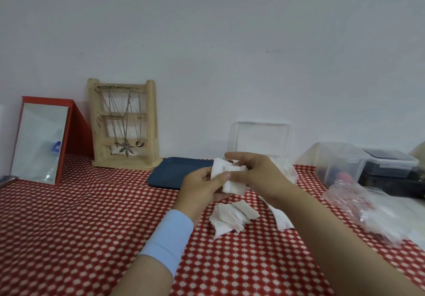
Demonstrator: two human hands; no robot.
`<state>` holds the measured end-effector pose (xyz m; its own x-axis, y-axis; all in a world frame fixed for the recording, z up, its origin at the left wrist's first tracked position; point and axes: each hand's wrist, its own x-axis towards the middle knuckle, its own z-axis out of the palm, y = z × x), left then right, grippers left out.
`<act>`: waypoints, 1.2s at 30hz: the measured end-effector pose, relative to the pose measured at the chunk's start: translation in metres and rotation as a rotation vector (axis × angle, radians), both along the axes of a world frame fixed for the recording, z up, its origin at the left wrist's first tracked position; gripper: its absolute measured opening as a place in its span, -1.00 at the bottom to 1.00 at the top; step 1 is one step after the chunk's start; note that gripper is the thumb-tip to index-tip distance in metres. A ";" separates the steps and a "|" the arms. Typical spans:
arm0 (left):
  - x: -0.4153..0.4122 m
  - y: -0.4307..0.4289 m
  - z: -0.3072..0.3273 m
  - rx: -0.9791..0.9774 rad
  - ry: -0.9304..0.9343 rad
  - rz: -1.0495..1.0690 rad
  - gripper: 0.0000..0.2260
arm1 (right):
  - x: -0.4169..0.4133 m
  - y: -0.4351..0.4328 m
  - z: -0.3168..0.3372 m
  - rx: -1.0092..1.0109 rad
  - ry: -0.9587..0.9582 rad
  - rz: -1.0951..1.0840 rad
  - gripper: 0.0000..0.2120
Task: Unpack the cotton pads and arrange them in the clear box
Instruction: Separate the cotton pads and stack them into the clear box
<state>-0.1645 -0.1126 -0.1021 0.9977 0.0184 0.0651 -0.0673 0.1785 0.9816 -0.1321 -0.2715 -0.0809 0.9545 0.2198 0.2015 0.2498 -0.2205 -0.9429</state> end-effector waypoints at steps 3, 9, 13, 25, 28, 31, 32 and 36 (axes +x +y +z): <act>0.001 0.002 0.000 -0.050 -0.012 0.003 -0.84 | -0.001 -0.001 0.003 0.017 0.093 -0.056 -0.58; 0.004 0.003 -0.001 -0.180 0.076 -0.019 -0.83 | -0.002 -0.008 0.005 0.004 0.199 -0.059 -0.75; 0.007 0.007 -0.005 -0.177 0.123 0.060 -0.89 | -0.002 -0.010 0.011 0.048 0.182 -0.090 -0.90; 0.000 0.000 0.000 -0.262 0.100 -0.148 -0.78 | -0.007 0.004 0.013 0.005 0.010 -0.167 -0.86; 0.002 0.000 0.000 -0.316 0.133 -0.156 -0.71 | -0.001 0.003 0.010 -0.088 -0.046 -0.229 -0.82; 0.002 0.001 0.002 -0.301 0.135 -0.169 -0.66 | -0.002 0.000 0.011 -0.100 -0.007 -0.193 -0.65; 0.002 0.002 0.002 -0.251 0.117 -0.173 -0.66 | -0.003 -0.002 0.013 -0.080 0.022 -0.162 -0.62; 0.005 0.006 -0.002 -0.128 0.084 -0.181 -0.78 | -0.005 -0.005 0.016 0.023 0.111 -0.070 -0.63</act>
<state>-0.1598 -0.1069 -0.1044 0.9873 -0.1583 -0.0097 0.0580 0.3040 0.9509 -0.1369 -0.2766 -0.0652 0.9840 0.1487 0.0983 0.1288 -0.2118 -0.9688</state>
